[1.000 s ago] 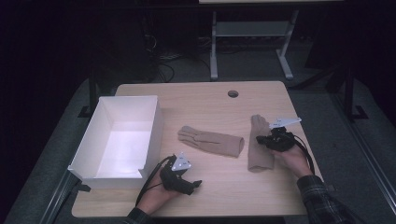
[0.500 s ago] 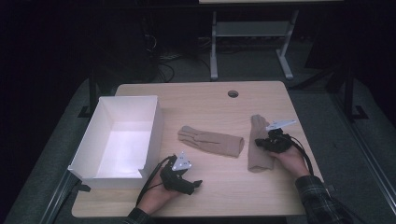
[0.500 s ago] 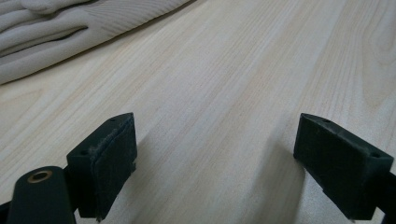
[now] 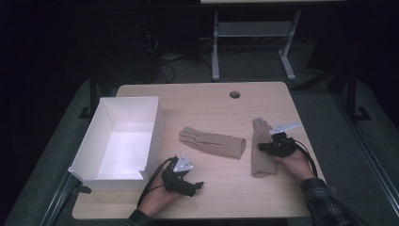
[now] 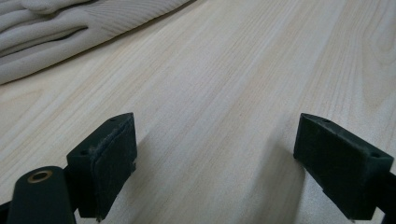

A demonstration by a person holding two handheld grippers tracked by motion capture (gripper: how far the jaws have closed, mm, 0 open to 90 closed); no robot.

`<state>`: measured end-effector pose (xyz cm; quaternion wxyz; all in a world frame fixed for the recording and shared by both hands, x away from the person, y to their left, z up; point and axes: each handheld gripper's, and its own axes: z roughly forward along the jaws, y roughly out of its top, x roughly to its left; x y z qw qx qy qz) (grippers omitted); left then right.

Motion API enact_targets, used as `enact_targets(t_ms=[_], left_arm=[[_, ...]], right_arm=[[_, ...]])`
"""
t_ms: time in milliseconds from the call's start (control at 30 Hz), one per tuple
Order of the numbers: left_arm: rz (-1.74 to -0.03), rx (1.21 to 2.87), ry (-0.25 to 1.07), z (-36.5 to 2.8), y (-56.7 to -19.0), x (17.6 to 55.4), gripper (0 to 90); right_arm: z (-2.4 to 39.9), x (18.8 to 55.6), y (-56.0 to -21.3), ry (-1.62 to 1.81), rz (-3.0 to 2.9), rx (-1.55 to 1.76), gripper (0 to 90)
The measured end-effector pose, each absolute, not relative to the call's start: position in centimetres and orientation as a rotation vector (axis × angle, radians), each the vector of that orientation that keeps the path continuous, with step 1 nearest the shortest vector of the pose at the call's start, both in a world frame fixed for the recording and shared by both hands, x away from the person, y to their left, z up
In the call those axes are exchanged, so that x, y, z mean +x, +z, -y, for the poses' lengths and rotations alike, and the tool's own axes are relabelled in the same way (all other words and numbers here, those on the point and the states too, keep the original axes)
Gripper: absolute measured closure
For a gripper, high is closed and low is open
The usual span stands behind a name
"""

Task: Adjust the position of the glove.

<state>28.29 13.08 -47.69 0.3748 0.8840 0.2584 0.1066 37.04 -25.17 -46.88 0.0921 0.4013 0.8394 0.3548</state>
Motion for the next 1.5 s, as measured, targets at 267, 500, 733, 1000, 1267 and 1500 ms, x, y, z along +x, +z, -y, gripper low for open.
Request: enact_targets(t_ms=[267, 500, 733, 1000, 1267, 1500], left_arm=[[-0.658, 2.268, 0.274, -13.1, -47.7, 28.3, 12.6], [-0.657, 2.268, 0.274, -13.1, -47.7, 28.3, 12.6], [-0.657, 2.267, 0.274, -13.1, -47.7, 28.3, 12.6], [-0.658, 2.263, 0.275, -13.1, -47.7, 28.3, 12.6], [-0.658, 2.261, 0.278, -13.1, -47.7, 28.3, 12.6], [-0.659, 2.261, 0.278, -13.1, -47.7, 28.3, 12.6]], right_arm=[[25.3, 36.0, -46.7, 1.035, -2.517, 1.158, 90.0], [25.1, 34.7, -46.6, 1.014, -2.531, 1.142, 90.0], [24.9, 33.2, -46.5, 1.021, -2.551, 1.13, 90.0], [24.5, 31.2, -46.4, 1.014, -2.58, 1.1, 90.0], [24.0, 29.7, -46.4, 1.016, -2.605, 1.076, 90.0], [24.0, 29.5, -46.3, 1.014, -2.613, 1.069, 90.0]])
